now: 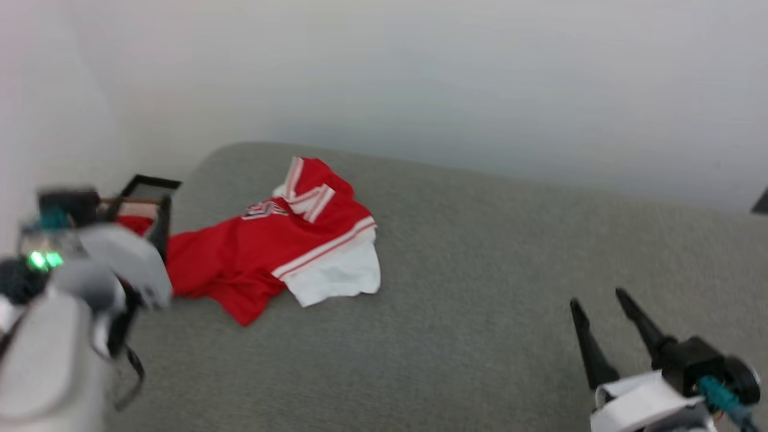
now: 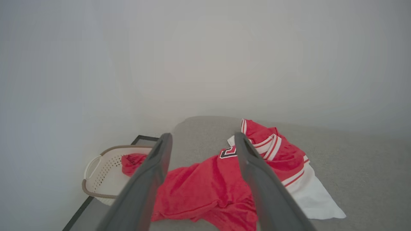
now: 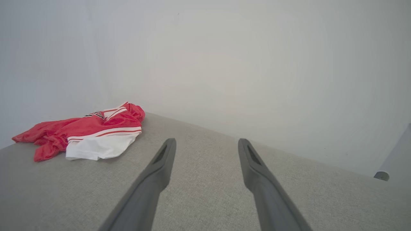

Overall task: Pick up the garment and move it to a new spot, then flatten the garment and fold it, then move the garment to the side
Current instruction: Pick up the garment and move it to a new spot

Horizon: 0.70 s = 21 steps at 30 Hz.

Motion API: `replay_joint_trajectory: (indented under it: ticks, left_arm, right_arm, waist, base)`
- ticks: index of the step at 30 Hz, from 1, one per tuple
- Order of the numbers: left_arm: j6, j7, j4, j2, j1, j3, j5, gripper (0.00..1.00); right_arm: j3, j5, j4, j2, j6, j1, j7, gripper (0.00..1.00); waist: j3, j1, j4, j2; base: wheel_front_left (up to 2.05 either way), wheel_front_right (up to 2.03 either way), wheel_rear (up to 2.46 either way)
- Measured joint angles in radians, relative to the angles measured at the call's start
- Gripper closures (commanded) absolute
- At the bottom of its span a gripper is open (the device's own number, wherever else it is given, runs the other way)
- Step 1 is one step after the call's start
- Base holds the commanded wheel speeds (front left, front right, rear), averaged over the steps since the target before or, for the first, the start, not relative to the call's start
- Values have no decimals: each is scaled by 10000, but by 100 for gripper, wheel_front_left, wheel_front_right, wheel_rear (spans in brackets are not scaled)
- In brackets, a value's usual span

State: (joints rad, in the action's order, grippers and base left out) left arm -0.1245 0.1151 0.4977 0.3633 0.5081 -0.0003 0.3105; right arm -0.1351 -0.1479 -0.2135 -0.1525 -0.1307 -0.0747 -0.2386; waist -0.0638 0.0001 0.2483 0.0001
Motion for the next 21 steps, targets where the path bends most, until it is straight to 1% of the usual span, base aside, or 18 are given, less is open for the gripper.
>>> replay_joint_trajectory:
  ticks: [2,5,6,8,9,11,13,17,21]
  left_arm:
    - [-33,878,337,255,633,-35,637,0]
    - [-44,2117,700,736,1297,-414,1522,0]
    - [-42,2472,777,938,1511,-568,1722,0]
    - [-44,3195,1085,1152,1945,-604,2215,0]
    - [-44,3567,1206,1317,2087,-788,2291,0]
    - [-44,4224,1662,1432,2372,-734,2665,0]
    - [-44,4899,2011,1628,2586,-894,2692,0]
    - [111,5898,2754,1781,3113,-988,2773,0]
    - [288,6502,3241,1833,3426,-1175,2704,0]
  right_arm:
    - [13,6,205,-58,0,-202,27,0]
    - [69,13,441,-105,0,-346,100,0]
    - [86,13,523,-123,0,-406,105,0]
    - [128,12,663,-138,0,-523,115,0]
    - [146,13,729,-155,0,-592,115,0]
    - [134,13,859,-161,0,-710,123,0]
    - [88,13,968,-171,0,-842,148,0]
    - [54,12,1181,-182,0,-1058,190,0]
    - [50,-4,1377,-221,0,-1209,205,0]
  waist:
    - [262,0,-182,0]
    - [730,0,-517,0]
    - [911,0,-643,0]
    - [1273,0,-885,0]
    - [1461,0,-1006,0]
    - [1829,0,-1241,0]
    - [2183,0,-1466,0]
    - [2869,0,-1899,0]
    - [3480,0,-2291,0]
  base:
    - [0,0,0]
    - [0,0,0]
    - [0,0,0]
    - [0,0,0]
    - [0,0,0]
    - [0,0,0]
    - [0,0,0]
    - [0,0,0]
    - [0,0,0]
